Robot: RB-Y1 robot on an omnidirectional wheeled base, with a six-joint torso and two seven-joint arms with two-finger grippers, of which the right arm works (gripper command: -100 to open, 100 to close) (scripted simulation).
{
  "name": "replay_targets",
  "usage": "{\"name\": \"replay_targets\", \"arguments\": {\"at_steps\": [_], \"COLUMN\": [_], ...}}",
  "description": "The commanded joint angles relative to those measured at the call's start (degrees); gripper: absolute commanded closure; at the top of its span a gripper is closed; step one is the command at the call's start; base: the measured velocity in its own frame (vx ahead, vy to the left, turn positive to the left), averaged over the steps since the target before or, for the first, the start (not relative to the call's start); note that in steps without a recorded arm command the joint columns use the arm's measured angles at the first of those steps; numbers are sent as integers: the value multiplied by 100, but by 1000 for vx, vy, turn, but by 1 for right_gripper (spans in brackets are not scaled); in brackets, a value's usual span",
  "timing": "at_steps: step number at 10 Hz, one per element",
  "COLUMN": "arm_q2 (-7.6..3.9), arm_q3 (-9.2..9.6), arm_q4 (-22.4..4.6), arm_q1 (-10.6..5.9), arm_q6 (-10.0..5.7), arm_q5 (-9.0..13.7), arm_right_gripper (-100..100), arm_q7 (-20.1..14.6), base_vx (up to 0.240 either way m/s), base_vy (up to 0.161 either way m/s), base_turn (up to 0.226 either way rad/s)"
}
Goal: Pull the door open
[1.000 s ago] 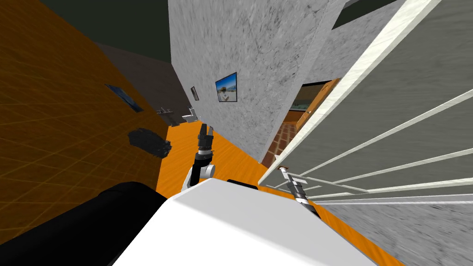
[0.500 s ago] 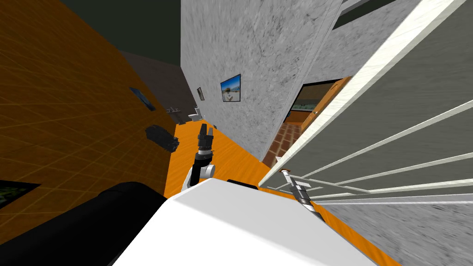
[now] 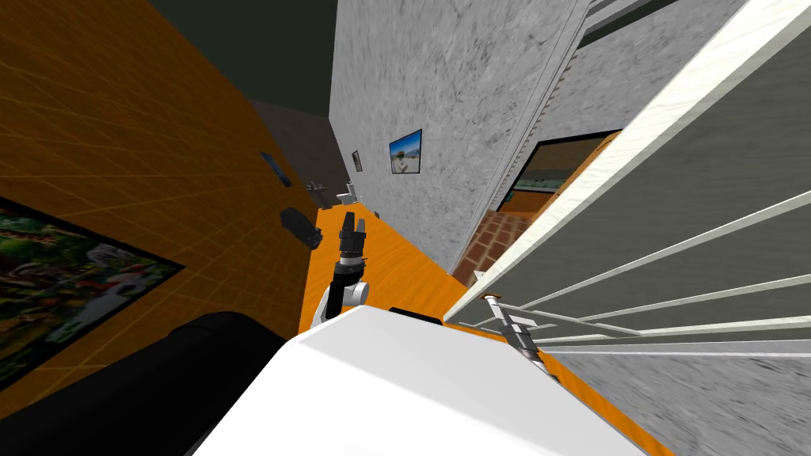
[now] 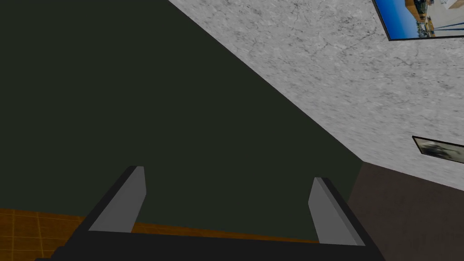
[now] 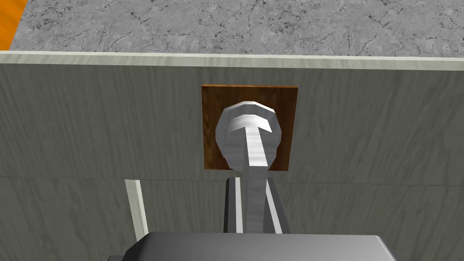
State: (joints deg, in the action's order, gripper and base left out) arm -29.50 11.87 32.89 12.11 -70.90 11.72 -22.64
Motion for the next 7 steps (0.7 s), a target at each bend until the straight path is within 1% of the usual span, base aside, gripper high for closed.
{"name": "replay_targets", "arguments": {"at_steps": [1, 4, 5, 6, 7], "arm_q2": [-36, -87, -48, -12, 2], "arm_q3": [44, 110, 122, 100, 83], "arm_q4": [-104, -206, -215, -244, -259], "arm_q1": [37, 105, 61, -29, -79], "arm_q6": [-174, -376, -337, -268, -236], "arm_q5": [12, 32, 9, -68, -102], "arm_right_gripper": [100, 100, 100, 100, 100], "arm_q7": [-40, -84, -77, -90, -95], "base_vx": [-200, -220, -90, -139, -213], "base_vy": [-79, -79, -23, -42, -61], "base_turn": [174, 149, 28, 90, 114]}}
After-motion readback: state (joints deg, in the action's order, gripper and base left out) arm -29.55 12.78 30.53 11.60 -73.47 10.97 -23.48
